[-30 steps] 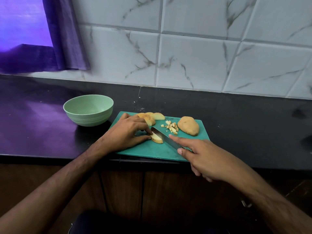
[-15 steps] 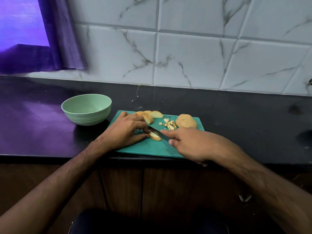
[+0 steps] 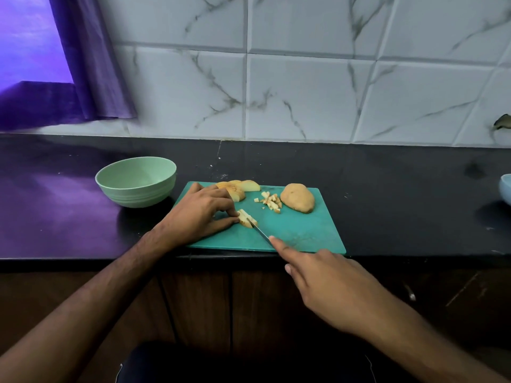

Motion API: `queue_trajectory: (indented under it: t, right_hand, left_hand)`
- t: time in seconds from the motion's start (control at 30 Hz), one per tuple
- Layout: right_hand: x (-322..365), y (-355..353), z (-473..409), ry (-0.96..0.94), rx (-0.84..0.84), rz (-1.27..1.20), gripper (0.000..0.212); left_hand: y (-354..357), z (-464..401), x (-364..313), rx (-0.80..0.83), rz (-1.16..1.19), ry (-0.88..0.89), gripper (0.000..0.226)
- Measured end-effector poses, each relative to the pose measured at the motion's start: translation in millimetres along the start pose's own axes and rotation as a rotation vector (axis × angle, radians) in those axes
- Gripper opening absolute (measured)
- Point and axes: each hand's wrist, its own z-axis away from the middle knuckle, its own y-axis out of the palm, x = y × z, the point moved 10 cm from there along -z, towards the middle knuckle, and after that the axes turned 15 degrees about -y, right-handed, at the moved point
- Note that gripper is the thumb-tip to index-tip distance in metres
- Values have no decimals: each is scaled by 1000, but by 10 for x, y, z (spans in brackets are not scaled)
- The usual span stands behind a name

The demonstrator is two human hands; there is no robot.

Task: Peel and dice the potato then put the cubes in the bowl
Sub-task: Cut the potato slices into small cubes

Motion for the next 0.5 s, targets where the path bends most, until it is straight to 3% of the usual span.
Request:
queue_trajectory:
  t: [0.13, 0.37, 0.5]
  right_hand:
    - [-74, -36, -66, 4, 10, 38, 53]
    - [-484, -120, -238, 98, 4, -416, 50]
    - [-308, -88, -317, 48, 33, -432, 52]
  left_hand:
    - [12, -3, -12, 13, -12, 0, 24]
    - [-3, 16, -13, -1, -11, -1, 25]
    - [-25, 21, -34, -19, -36, 14, 25]
